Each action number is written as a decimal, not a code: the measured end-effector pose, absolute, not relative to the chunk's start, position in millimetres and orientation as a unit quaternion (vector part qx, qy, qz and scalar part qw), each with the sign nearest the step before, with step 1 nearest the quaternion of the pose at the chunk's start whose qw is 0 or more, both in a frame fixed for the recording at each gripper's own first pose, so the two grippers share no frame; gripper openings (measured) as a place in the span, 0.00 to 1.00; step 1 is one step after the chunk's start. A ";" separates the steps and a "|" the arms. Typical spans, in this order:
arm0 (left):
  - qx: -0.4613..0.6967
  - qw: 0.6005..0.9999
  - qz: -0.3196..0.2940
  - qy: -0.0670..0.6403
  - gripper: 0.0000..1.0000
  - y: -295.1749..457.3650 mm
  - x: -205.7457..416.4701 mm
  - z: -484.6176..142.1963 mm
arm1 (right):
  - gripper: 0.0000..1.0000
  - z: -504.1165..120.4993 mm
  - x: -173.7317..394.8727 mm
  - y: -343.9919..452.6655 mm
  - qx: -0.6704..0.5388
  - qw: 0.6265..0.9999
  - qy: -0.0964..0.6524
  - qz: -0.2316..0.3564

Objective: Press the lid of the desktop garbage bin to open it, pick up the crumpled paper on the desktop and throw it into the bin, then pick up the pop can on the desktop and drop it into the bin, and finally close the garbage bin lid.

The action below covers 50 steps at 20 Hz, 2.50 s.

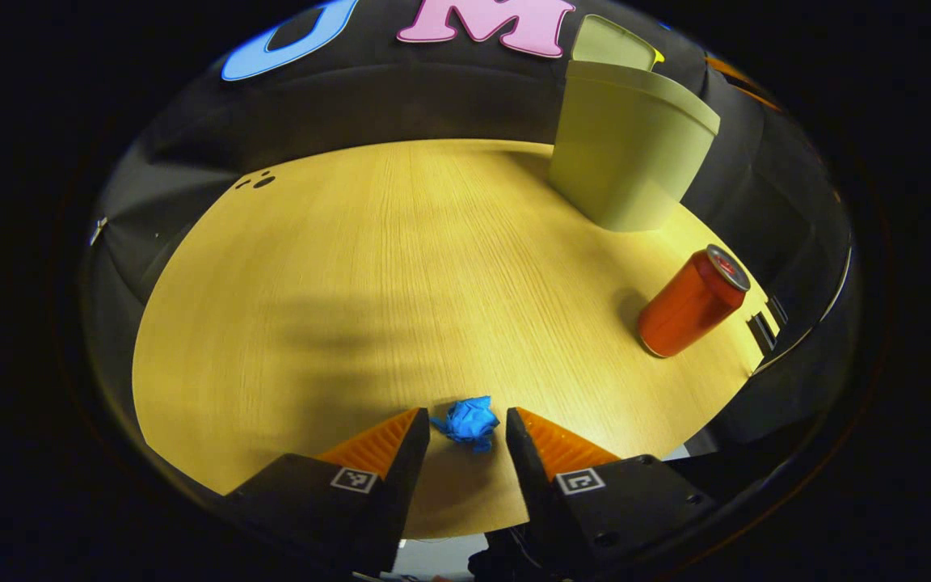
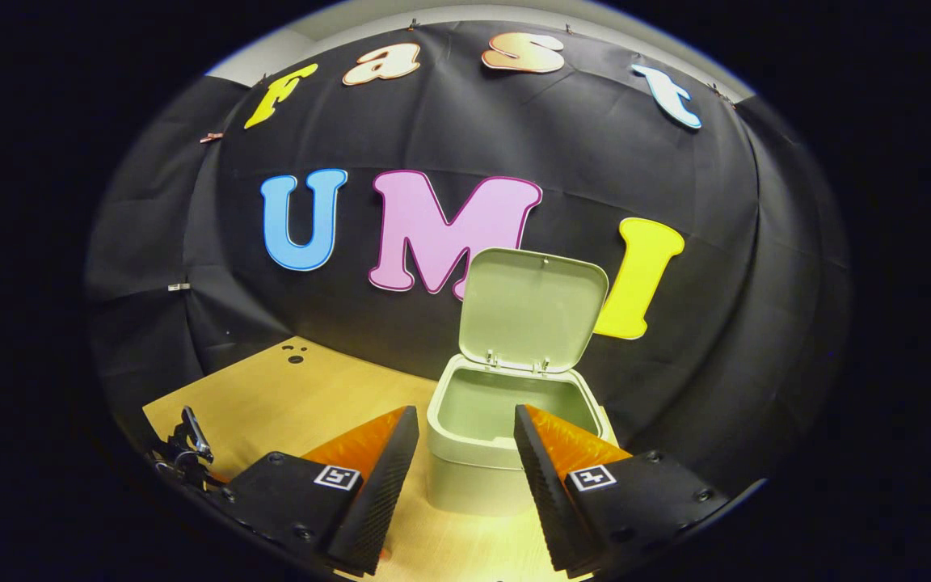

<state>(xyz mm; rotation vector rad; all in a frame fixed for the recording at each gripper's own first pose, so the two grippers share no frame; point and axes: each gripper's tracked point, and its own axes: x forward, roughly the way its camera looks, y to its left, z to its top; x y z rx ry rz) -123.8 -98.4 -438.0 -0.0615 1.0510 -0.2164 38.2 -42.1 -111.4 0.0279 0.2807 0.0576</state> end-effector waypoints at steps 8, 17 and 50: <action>-0.034 0.872 -0.099 0.477 0.39 -91.4 -109.6 -420.3 | 0.78 -113.7 27.6 -35.7 0.036 0.989 0.142 0.033; -0.082 0.931 -0.094 0.343 0.41 -92.1 -28.0 -287.9 | 0.80 -118.7 14.9 -13.9 0.065 0.986 0.143 0.054; -0.033 0.940 -0.335 0.061 0.36 -286.1 156.4 -82.1 | 0.87 -213.2 -74.0 46.1 0.117 0.956 0.260 0.075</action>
